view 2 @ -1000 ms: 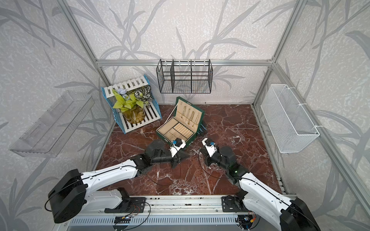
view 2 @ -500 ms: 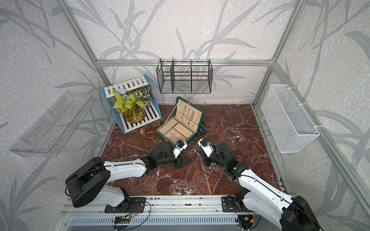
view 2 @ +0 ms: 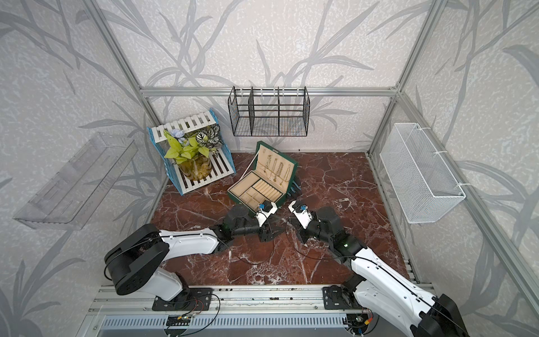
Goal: Put jewelry chain into jewelry box
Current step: Pick up the necklace from the center of the board.
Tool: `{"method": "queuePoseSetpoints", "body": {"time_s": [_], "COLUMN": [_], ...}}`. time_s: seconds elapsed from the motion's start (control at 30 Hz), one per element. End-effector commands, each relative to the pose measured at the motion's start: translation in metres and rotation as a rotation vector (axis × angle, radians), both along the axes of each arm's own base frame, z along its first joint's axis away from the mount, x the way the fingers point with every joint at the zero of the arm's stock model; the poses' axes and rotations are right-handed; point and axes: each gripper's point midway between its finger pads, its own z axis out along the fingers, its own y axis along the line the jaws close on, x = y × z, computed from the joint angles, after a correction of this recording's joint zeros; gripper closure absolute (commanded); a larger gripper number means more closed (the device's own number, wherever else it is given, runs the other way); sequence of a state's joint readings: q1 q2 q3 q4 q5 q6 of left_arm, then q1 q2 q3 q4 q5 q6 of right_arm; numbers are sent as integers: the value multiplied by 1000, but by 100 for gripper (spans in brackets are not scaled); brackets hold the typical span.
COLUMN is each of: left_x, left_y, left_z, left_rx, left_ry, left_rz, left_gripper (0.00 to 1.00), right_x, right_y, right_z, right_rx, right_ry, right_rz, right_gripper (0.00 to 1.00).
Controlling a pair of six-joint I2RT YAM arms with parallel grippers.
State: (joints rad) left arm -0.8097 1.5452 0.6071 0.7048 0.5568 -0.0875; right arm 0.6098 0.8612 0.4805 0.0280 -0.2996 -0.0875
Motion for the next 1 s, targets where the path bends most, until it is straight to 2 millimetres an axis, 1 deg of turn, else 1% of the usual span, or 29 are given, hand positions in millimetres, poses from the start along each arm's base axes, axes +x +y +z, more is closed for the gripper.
{"method": "queuePoseSetpoints", "body": {"time_s": [0.0, 0.17, 0.33, 0.43, 0.53, 0.63, 0.7, 0.77, 0.83, 0.97], "left_x": [-6, -5, -3, 0, -3, -11, -12, -11, -9, -8], "left_y": [-10, -13, -17, -18, -21, -23, -24, -23, -24, -27], "left_z": [16, 9, 6, 2, 0, -5, -6, -5, -1, 4], "left_rx": [-47, -29, -27, -23, -29, -31, -29, -34, -40, -54], "left_ry": [-29, -31, -29, -29, -16, 0, 0, -9, -23, -33], "left_rz": [-67, -72, -85, -80, -99, -127, -125, -117, -111, -117], "left_gripper": [41, 44, 41, 41, 47, 49, 57, 64, 66, 74], "right_x": [-2, -3, -3, -2, -2, -1, -1, -1, -1, -1], "right_y": [3, 4, 1, 0, 0, 0, 0, 0, 0, -2], "right_z": [17, 22, 26, 28, 30, 31, 33, 34, 33, 31], "right_rx": [11, 33, 34, 34, 36, 38, 43, 45, 45, 42], "right_ry": [-31, -34, -51, -56, -60, -60, -61, -61, -60, -58], "right_rz": [18, 22, 12, 3, -1, -4, -3, -4, -6, -15], "right_gripper": [100, 100, 100, 100, 100, 100, 100, 100, 100, 100]}}
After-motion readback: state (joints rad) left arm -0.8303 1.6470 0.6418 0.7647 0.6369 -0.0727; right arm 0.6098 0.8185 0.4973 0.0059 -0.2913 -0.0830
